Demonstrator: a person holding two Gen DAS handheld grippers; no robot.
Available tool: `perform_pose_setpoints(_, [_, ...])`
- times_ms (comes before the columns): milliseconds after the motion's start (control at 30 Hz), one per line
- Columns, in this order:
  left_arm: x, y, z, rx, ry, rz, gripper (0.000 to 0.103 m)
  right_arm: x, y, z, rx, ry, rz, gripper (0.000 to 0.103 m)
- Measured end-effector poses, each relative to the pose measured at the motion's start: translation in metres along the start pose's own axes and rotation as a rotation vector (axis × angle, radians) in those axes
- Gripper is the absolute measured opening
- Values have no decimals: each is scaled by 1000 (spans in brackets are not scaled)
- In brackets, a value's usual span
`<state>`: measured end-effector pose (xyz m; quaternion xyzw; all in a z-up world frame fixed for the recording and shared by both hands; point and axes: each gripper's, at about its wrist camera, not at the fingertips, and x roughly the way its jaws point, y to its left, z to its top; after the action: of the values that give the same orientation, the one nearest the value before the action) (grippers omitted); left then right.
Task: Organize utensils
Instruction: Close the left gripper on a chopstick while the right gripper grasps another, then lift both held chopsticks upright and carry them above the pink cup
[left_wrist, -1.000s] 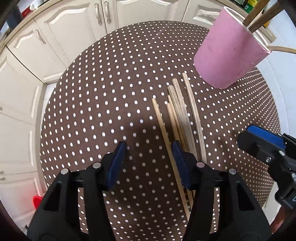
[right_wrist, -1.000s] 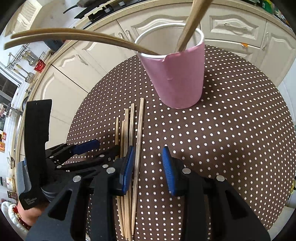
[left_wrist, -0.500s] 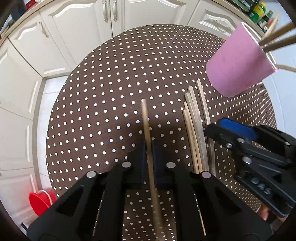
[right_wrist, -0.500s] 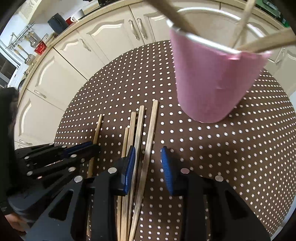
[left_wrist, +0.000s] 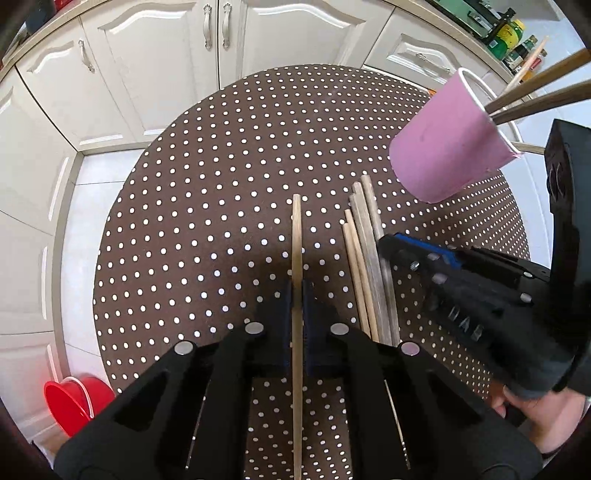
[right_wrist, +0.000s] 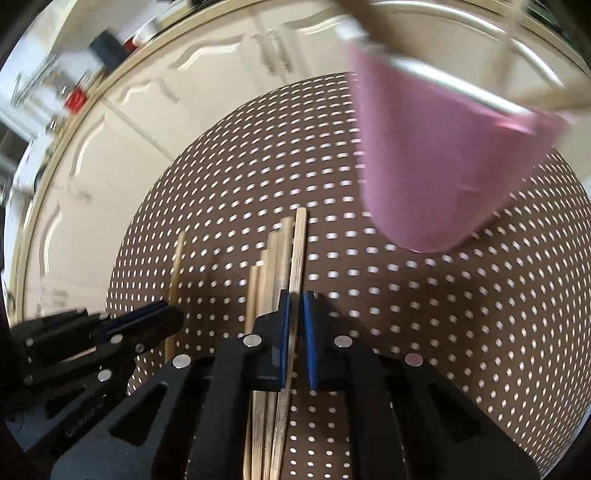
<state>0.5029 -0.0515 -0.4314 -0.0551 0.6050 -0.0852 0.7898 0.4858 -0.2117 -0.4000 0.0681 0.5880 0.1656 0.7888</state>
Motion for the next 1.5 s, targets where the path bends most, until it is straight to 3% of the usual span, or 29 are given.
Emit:
perform_pose_setpoints(267, [-7,-6,-10,10,4,1,6,1,4,-5,-19,15,7,9])
perform_pose_setpoints(600, [-6,-7,-1,-1,-2,3,6,12,21,8,-107,13,-102,10])
perform_pose_setpoints(767, [-19,-11,-1,10,-28,-22,6,2,4,8,9,11,-12,5])
perform_pose_setpoints(1100, [-83,-36,-8,105,-142,-119,6,-96,-5,-21,78,-179,76,5])
perform_pose_setpoints(1333, [-133,-52,-14,167,-227,-181,6,-170,10,-37,77,-351,63,5])
perform_pose_setpoints(1500, [-163,-63,-11,194,-289,-221,6,-198,22,-35,67,-435,38,5])
